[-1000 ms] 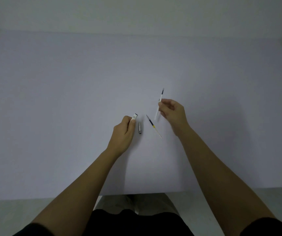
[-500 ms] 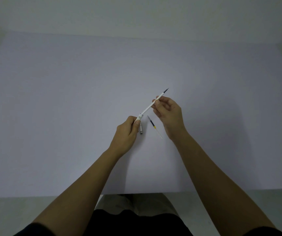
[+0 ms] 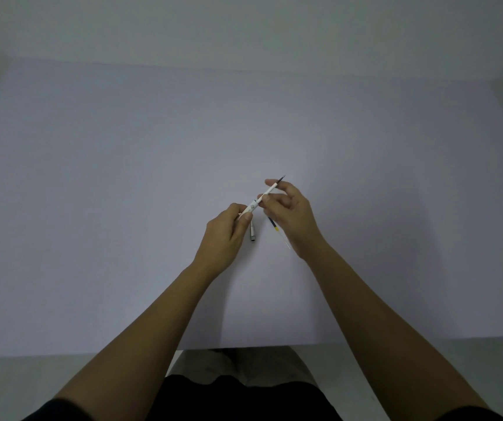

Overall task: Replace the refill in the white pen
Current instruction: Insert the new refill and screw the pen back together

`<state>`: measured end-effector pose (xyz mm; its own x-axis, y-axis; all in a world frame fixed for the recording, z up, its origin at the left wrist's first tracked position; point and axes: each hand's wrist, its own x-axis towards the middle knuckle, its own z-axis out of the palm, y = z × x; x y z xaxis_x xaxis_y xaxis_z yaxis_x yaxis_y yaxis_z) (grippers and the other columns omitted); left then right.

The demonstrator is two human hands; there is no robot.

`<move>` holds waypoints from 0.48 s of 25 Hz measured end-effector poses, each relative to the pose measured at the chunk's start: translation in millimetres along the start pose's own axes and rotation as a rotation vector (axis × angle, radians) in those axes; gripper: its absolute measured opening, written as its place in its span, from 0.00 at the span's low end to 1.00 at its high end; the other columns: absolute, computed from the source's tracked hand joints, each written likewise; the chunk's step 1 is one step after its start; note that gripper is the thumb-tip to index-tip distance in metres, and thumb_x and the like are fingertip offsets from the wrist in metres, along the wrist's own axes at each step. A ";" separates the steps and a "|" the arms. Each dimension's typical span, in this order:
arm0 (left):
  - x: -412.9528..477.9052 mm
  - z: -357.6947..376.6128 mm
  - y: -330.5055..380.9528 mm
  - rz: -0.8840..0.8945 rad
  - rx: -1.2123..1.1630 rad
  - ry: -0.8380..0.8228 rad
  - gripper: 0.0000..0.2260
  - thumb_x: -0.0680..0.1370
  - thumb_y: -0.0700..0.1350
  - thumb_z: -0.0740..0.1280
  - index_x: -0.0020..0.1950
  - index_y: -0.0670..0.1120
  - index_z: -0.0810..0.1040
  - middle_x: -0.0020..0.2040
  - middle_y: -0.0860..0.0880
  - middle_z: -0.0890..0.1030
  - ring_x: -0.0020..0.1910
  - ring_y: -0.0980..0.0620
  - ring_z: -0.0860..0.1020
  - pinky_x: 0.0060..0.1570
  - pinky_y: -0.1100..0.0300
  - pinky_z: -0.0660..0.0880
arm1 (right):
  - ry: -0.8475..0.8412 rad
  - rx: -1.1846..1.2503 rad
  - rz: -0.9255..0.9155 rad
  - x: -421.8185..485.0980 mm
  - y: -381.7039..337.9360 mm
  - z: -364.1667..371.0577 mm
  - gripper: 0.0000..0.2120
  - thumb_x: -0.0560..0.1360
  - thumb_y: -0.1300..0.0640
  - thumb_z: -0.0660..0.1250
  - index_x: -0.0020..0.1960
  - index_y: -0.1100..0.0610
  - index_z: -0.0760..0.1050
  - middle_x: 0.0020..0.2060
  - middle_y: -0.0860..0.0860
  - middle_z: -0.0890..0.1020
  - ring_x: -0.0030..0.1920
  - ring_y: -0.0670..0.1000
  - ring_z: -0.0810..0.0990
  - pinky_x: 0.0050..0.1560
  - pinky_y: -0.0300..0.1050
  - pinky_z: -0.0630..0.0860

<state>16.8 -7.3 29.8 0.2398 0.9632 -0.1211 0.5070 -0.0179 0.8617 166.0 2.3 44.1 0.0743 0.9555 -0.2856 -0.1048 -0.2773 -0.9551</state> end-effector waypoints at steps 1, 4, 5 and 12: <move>0.5 -0.3 -0.3 -0.004 0.000 0.007 0.07 0.81 0.49 0.56 0.49 0.50 0.72 0.35 0.52 0.74 0.33 0.55 0.70 0.34 0.63 0.67 | 0.008 0.029 0.023 0.4 0.1 1.6 0.08 0.78 0.58 0.62 0.54 0.52 0.76 0.44 0.50 0.83 0.48 0.45 0.83 0.54 0.41 0.76; 1.0 -1.2 -1.0 -0.009 0.000 0.025 0.07 0.81 0.49 0.56 0.50 0.50 0.74 0.34 0.55 0.73 0.32 0.56 0.70 0.33 0.67 0.66 | 0.048 -0.024 0.032 3.2 1.2 3.8 0.09 0.78 0.55 0.62 0.52 0.55 0.80 0.45 0.50 0.83 0.49 0.45 0.82 0.54 0.40 0.76; 1.6 -1.7 -1.3 -0.005 -0.002 0.030 0.08 0.81 0.49 0.56 0.51 0.49 0.74 0.34 0.55 0.73 0.32 0.57 0.70 0.33 0.68 0.66 | 0.047 -0.041 0.032 3.8 2.0 5.2 0.09 0.78 0.55 0.63 0.52 0.55 0.80 0.45 0.50 0.83 0.49 0.45 0.82 0.54 0.39 0.76; 2.4 -7.3 -6.4 -0.022 -0.009 0.038 0.09 0.82 0.47 0.55 0.48 0.48 0.73 0.35 0.52 0.74 0.32 0.57 0.69 0.34 0.70 0.67 | 0.032 0.047 0.119 9.1 3.4 12.0 0.07 0.75 0.56 0.67 0.51 0.54 0.81 0.41 0.47 0.83 0.44 0.43 0.81 0.50 0.36 0.75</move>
<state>8.1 -3.0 27.5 0.1970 0.9729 -0.1211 0.5043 0.0054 0.8635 154.4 11.3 39.2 0.0904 0.9123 -0.3994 -0.1609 -0.3824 -0.9099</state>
